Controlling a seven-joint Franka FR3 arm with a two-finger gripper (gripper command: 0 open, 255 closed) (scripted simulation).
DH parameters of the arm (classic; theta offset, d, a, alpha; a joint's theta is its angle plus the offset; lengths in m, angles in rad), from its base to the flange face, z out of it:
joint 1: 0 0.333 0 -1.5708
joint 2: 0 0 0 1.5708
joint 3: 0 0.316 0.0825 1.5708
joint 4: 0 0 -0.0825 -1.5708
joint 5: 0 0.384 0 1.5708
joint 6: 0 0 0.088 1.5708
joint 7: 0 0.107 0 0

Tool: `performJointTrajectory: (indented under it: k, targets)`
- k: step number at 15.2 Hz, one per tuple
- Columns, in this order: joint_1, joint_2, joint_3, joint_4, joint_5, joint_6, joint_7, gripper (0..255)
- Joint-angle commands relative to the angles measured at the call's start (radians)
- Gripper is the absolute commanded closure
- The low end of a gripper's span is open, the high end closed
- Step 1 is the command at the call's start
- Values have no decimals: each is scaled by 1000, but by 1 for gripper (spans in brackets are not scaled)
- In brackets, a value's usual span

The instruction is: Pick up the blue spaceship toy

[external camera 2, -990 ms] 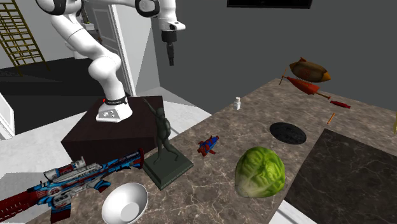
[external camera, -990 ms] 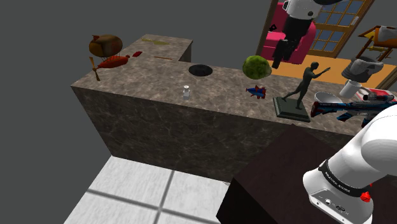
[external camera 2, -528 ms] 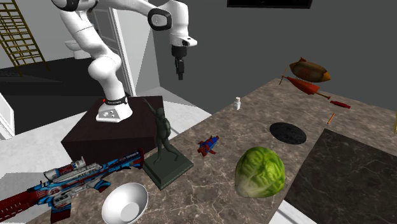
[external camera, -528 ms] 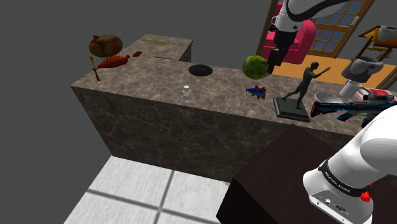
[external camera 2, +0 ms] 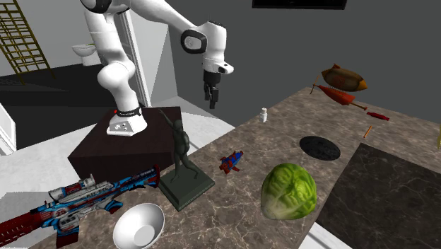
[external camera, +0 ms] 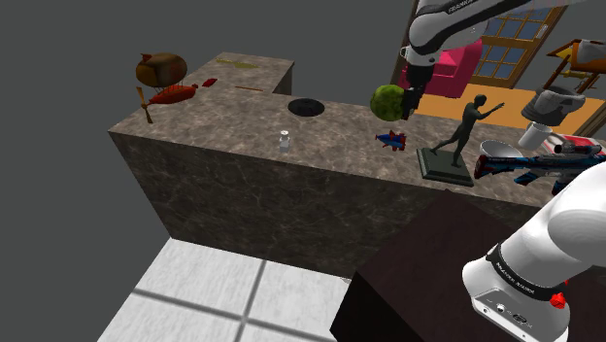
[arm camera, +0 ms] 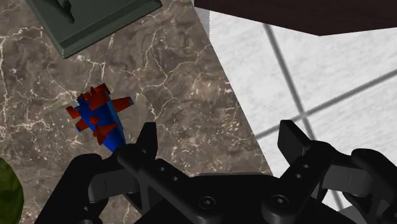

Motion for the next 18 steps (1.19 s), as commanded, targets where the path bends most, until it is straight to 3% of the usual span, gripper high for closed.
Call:
performJointTrajectory:
  k: [1, 10, 18]
  targets:
    - [-7, 81, -11, 50, 12, 15, -45, 0]
    - [-81, 454, -18, 330, 70, 40, -229, 0]
    - [-167, 801, 8, 688, 90, -21, -343, 0]
